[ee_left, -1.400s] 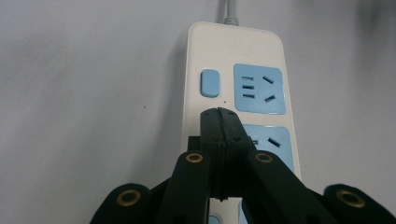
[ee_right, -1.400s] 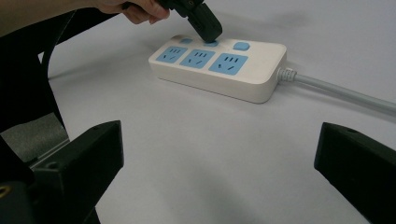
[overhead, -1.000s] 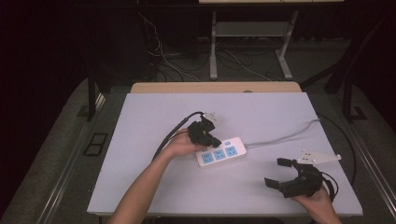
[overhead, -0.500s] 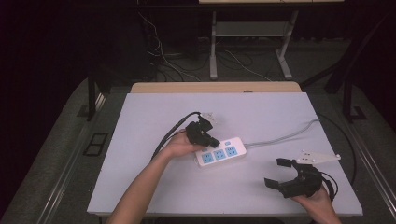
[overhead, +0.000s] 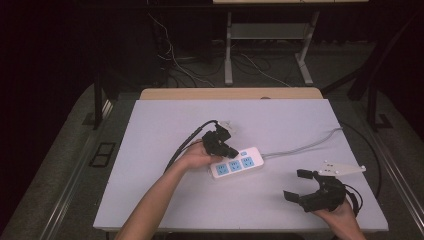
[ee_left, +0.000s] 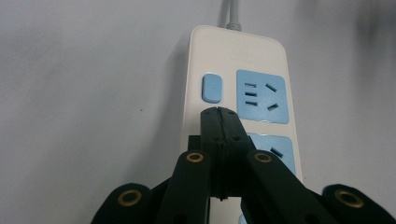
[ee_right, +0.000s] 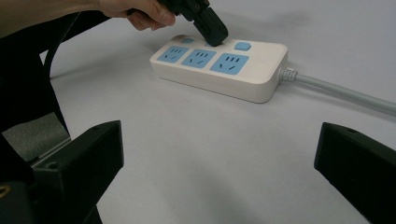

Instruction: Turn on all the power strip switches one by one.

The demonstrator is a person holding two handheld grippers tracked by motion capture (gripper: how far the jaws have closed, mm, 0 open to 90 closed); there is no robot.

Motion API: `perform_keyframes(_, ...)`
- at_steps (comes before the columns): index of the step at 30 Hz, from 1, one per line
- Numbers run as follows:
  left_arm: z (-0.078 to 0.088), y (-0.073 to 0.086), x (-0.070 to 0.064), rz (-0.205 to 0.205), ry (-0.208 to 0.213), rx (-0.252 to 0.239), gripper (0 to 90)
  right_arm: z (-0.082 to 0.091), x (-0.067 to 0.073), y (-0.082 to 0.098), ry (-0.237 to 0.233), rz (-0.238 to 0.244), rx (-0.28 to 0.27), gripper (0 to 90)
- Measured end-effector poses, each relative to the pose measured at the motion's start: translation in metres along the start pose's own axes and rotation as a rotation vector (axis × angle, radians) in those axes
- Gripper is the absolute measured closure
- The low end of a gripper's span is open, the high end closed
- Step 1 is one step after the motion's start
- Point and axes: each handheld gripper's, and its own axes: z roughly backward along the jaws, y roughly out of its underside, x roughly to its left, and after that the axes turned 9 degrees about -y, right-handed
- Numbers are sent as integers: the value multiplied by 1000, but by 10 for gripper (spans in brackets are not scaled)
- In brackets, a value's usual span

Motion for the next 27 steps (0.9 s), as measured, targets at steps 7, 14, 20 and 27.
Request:
perform_keyframes(7,0,10,3,37,22,-58,899,3,1,0,4,4,-8,11)
perform_keyframes(14,0,12,3,43,9,-69,899,3,0,0,2,2,-7,11)
perform_keyframes(20,1,8,-2,8,-19,-48,897,2,-1,0,6,-2,-8,11)
perform_keyframes(27,1,5,-6,-16,-54,-33,895,2,-1,0,5,-5,-9,11)
